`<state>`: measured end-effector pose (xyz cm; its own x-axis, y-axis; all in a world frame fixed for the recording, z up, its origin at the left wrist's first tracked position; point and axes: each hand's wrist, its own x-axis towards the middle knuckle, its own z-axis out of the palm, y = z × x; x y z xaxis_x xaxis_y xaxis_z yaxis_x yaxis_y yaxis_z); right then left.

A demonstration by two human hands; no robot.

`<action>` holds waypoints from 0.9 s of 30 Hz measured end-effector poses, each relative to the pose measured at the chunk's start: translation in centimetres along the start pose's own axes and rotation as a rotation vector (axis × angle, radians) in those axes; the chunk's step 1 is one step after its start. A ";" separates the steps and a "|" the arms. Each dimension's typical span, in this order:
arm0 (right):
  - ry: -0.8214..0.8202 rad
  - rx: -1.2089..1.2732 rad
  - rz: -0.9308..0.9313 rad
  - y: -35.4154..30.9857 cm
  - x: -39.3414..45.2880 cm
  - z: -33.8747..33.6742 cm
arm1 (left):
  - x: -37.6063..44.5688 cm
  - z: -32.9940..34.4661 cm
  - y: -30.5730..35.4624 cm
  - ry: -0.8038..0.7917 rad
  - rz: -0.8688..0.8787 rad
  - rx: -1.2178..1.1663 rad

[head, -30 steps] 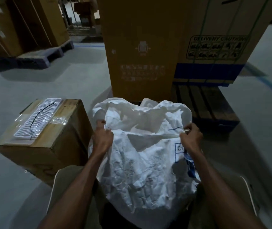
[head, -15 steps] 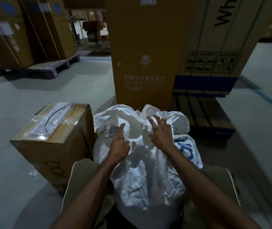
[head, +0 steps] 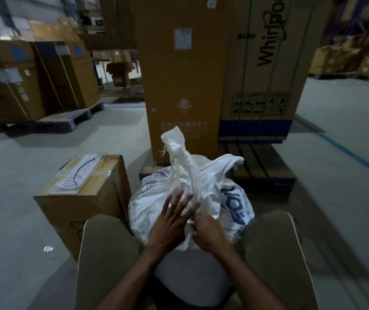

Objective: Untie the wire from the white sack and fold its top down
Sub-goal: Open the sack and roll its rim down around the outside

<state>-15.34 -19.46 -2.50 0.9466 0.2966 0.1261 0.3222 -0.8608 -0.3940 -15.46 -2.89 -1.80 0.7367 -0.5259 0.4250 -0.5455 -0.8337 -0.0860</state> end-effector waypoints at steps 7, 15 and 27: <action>0.022 0.367 0.157 1.3 -3.5 -0.8 | -1.4 0.0 1.6 -0.113 -0.291 0.056; 0.012 -0.024 0.316 3.3 -0.7 1.4 | -1.3 0.3 1.3 -0.394 -0.707 -0.334; -0.168 -0.445 0.278 3.0 -2.2 1.2 | -0.4 3.1 -1.2 -0.075 -0.173 0.030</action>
<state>-16.46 -22.21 -5.05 0.9940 0.0638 -0.0888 0.0672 -0.9971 0.0357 -13.91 -2.17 -4.64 0.8470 -0.3845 0.3671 -0.3968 -0.9168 -0.0448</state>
